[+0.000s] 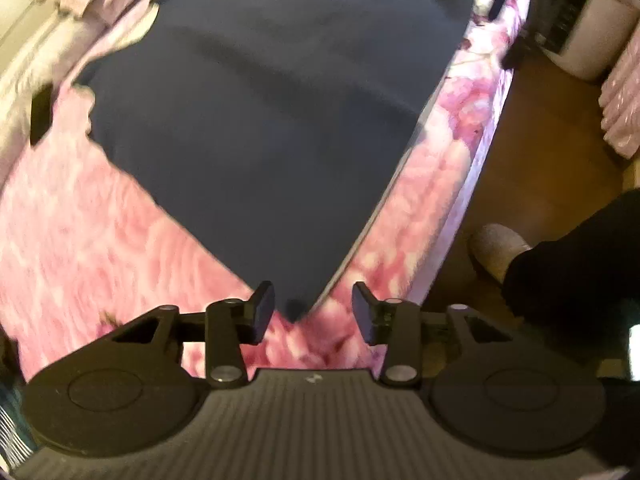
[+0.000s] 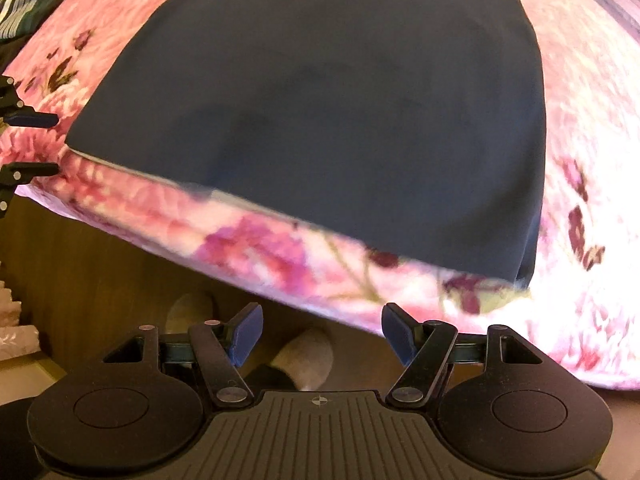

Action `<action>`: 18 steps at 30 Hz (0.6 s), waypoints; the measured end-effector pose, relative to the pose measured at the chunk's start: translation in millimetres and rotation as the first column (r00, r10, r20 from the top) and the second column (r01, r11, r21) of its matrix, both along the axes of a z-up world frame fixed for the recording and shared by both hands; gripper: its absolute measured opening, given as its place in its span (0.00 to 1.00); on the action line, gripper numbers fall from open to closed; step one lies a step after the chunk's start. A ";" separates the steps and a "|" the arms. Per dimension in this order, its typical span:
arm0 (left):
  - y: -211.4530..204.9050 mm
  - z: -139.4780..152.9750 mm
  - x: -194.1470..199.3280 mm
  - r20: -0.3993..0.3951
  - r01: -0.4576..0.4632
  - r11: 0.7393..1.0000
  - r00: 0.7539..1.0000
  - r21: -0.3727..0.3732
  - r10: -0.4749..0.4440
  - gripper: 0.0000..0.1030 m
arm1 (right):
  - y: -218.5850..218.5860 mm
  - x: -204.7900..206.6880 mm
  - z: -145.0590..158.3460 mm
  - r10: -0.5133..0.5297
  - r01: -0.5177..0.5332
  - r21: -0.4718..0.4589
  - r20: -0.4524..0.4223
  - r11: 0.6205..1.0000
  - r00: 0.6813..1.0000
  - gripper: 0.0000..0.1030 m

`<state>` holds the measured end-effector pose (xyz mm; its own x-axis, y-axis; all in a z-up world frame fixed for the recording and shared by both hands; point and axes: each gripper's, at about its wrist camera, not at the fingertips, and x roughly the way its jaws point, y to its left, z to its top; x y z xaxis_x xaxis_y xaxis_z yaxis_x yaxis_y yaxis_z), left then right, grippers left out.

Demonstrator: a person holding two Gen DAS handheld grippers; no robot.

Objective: Fold clothes

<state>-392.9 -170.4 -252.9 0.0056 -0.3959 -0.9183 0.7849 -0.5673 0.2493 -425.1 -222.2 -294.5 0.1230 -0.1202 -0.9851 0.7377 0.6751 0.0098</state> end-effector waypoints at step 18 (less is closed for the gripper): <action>14.5 -58.7 -42.7 0.257 0.317 0.934 0.928 -0.166 -0.270 0.44 | 34.7 -7.4 -25.3 0.405 -0.365 -0.390 0.021 0.845 0.914 0.71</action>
